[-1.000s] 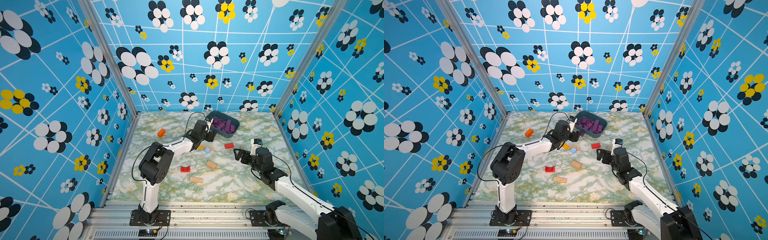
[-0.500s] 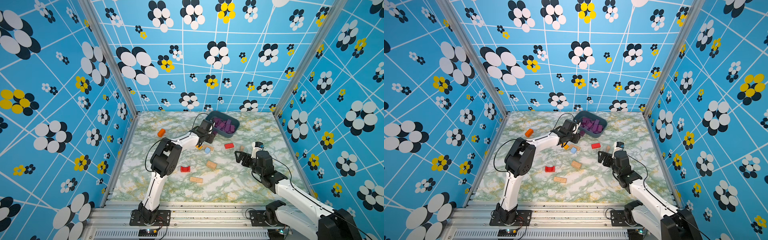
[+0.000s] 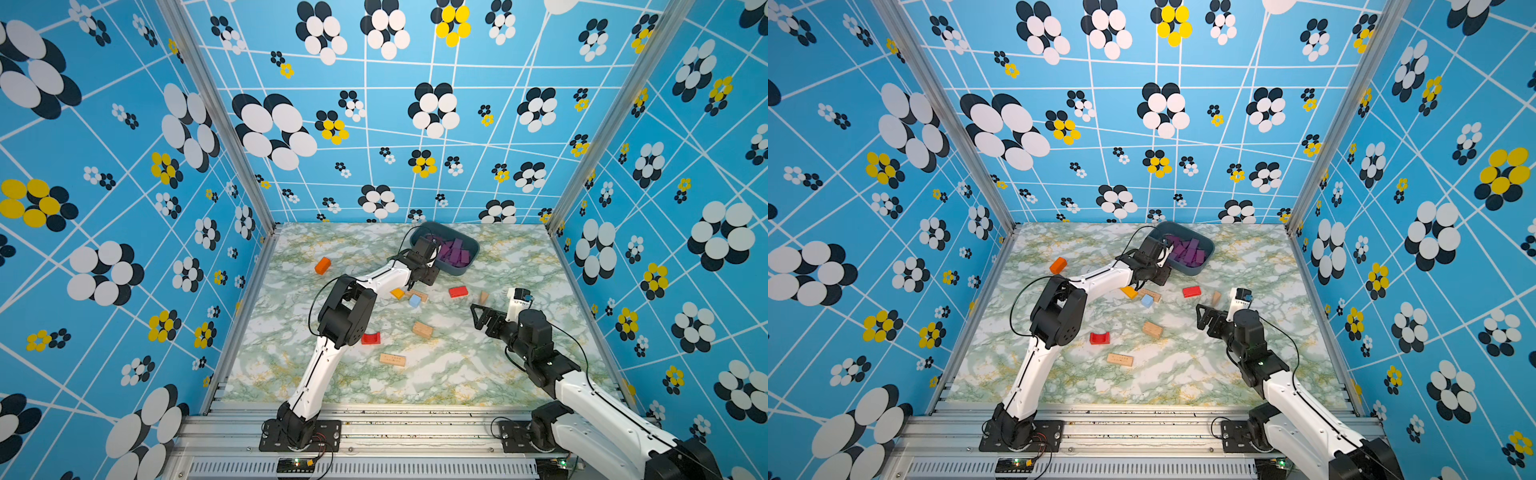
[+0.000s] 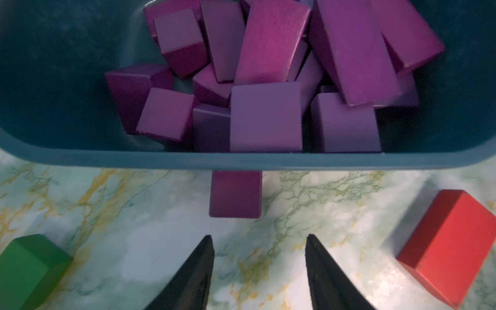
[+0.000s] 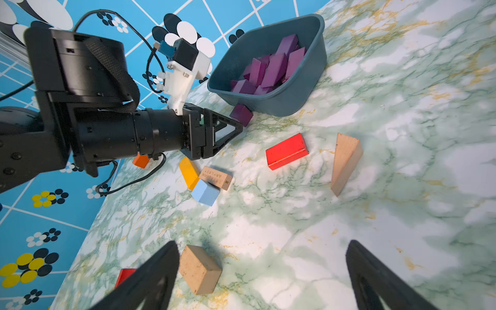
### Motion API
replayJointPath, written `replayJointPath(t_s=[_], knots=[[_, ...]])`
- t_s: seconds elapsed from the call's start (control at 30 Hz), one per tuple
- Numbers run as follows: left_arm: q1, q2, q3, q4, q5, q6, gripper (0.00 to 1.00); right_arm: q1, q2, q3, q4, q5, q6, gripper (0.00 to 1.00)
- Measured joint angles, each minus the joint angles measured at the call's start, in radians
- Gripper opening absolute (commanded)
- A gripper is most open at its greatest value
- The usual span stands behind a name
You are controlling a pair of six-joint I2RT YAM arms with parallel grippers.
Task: Pick purple bricks into the storage bin
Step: Pick up the building block from the center of the board.
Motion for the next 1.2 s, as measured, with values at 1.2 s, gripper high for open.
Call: replayJointPath(t_s=[1.2], knots=[[0.023, 0.251, 0.481, -0.357, -0.012, 0.186, 0.61, -0.002, 0.009, -0.001, -0.003, 0.002, -0.022, 0.99]])
